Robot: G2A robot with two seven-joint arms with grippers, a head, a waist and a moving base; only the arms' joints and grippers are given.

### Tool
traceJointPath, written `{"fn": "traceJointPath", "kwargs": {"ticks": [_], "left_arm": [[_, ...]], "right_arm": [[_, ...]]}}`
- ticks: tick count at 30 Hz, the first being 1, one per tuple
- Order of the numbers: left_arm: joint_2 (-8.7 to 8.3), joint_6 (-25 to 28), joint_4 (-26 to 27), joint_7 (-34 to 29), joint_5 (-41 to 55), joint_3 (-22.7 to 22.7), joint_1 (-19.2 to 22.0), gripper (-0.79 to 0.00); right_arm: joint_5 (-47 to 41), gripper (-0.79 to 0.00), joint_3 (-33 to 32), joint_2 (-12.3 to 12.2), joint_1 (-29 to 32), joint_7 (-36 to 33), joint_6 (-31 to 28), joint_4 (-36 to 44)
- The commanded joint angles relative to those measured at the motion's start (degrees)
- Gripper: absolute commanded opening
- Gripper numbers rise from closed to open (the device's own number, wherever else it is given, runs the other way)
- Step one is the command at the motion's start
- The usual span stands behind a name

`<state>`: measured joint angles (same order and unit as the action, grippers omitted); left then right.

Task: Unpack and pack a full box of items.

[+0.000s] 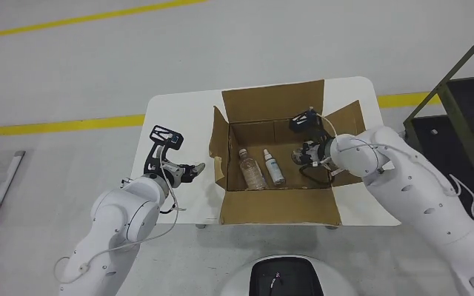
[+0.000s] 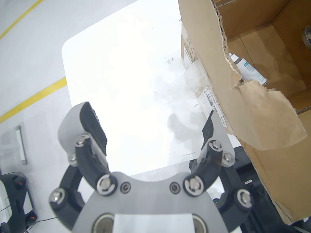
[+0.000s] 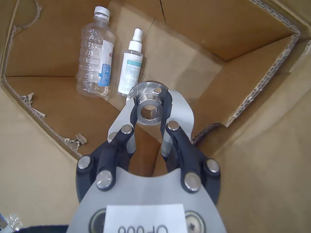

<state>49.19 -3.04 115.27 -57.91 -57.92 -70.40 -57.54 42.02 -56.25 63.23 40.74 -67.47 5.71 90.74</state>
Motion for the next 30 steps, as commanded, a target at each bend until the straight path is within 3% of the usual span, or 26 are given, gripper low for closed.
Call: {"fn": "traceJointPath", "kwargs": {"ticks": [1, 15, 30], "left_arm": [[0.0, 0.0, 0.0, 0.0, 0.0, 0.0, 0.0, 0.0], [0.0, 0.0, 0.0, 0.0, 0.0, 0.0, 0.0, 0.0], [0.0, 0.0, 0.0, 0.0, 0.0, 0.0, 0.0, 0.0]], "right_arm": [[0.0, -0.785, 0.0, 0.0, 0.0, 0.0, 0.0, 0.0], [-1.6, -0.785, 0.5, 0.4, 0.8, 3.6, -1.7, -1.7], [-4.9, -0.785, 14.8, 7.4, -12.5, 6.6, -1.6, -24.6]]}}
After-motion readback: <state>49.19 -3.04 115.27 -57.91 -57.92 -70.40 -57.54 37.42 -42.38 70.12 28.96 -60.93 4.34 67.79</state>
